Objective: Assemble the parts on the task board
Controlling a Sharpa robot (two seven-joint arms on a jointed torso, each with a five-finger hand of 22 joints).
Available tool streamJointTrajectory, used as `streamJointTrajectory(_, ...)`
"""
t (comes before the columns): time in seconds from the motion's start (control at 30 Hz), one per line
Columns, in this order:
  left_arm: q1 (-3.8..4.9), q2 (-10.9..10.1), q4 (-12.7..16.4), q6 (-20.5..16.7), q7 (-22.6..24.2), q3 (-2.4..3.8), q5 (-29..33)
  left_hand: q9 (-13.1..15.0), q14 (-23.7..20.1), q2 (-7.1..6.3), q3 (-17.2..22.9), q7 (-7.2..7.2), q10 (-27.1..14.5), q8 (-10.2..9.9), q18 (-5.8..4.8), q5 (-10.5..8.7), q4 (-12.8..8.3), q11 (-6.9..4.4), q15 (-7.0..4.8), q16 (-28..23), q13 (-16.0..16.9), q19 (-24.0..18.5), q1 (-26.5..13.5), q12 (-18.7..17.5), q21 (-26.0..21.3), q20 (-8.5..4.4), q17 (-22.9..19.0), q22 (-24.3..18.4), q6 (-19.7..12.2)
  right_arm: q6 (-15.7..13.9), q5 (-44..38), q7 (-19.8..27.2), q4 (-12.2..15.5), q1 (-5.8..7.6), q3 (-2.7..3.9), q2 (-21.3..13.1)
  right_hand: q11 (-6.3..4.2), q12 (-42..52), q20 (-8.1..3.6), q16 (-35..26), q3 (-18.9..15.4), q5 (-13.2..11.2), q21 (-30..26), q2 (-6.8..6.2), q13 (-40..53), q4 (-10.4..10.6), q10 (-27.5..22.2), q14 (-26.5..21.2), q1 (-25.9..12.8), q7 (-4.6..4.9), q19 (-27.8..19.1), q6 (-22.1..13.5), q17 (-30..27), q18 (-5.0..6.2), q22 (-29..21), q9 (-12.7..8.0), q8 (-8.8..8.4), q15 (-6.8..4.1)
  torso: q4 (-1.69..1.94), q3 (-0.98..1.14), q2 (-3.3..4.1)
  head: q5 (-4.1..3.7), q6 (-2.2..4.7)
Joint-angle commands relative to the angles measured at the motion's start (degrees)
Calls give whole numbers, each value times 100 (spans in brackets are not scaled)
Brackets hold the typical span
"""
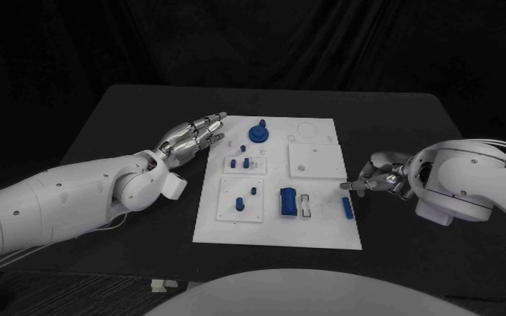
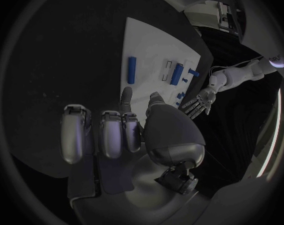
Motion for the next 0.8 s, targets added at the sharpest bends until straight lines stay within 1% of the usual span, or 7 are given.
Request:
streamJointTrajectory(0.03,-7,-9,23,14,66,6,27,6,8,-10,20,17,7,31,55,28,-11,11,32,-21,8,6,29,31,-10,40,-9,6,24,114,-490,-255,6,-117,2,19,33,15,4,-4,1,39,19,-9,1508,-50,606,465,77,-5,261,45,847,10,1259,-31,-32,2,14,5,1,-58,-1)
streamJointTrajectory(0.23,-7,-24,35,16,68,6,27,6,8,-12,20,16,8,30,56,32,-13,23,29,-21,9,6,31,36,-10,41,-9,6,24,-50,-630,-205,45,-238,2,47,34,15,-1,-5,9,111,44,0,1508,-91,606,465,169,-5,272,98,844,3,1267,-106,-82,-5,1,7,3,-162,-1)
streamJointTrajectory(0.3,-7,-25,36,19,69,6,27,6,8,-12,20,16,8,30,56,32,-13,23,29,-21,9,6,31,36,-10,41,-9,6,24,-97,-656,-190,63,-257,2,54,34,15,-3,-5,11,116,52,3,1508,-97,606,465,183,-6,276,113,845,2,1270,-122,-91,-8,13,4,0,-198,-1)
streamJointTrajectory(0.43,-8,-26,38,23,69,6,27,5,8,-13,21,15,9,30,56,34,-14,30,28,-21,10,6,33,39,-10,42,-9,6,24,-156,-682,-168,90,-281,2,62,34,15,-7,-5,12,122,66,8,1508,-107,606,465,209,-8,283,151,843,-2,1275,-161,-112,-14,6,-1,-1,-210,-1)
streamJointTrajectory(0.6,-8,-22,28,31,69,6,27,5,8,-13,21,15,9,30,56,34,-14,30,28,-21,10,6,33,39,-10,42,-9,6,24,-204,-695,-154,106,-322,2,64,33,15,-13,-8,17,129,69,23,1508,-128,606,464,260,-8,283,197,833,-2,1275,-248,-173,-19,9,-3,-1,-266,-1)
streamJointTrajectory(0.73,-8,-21,20,33,71,5,27,5,8,-16,22,13,12,30,57,40,-16,51,25,-21,11,7,39,51,-9,43,-9,7,24,-214,-698,-146,97,-366,2,73,33,15,-18,-9,39,142,71,38,1508,-172,606,463,342,-8,284,237,828,-3,1276,-328,-227,-23,7,-6,-3,-266,-1)
streamJointTrajectory(0.8,-8,-20,17,36,70,5,27,5,8,-16,22,13,12,30,57,40,-16,51,25,-21,11,7,39,51,-9,43,-9,7,24,-212,-699,-140,83,-401,2,86,31,15,-22,-10,129,96,64,64,1508,-252,606,463,479,-9,280,268,823,-1,1273,-414,-289,-25,11,-3,-3,-273,-1)
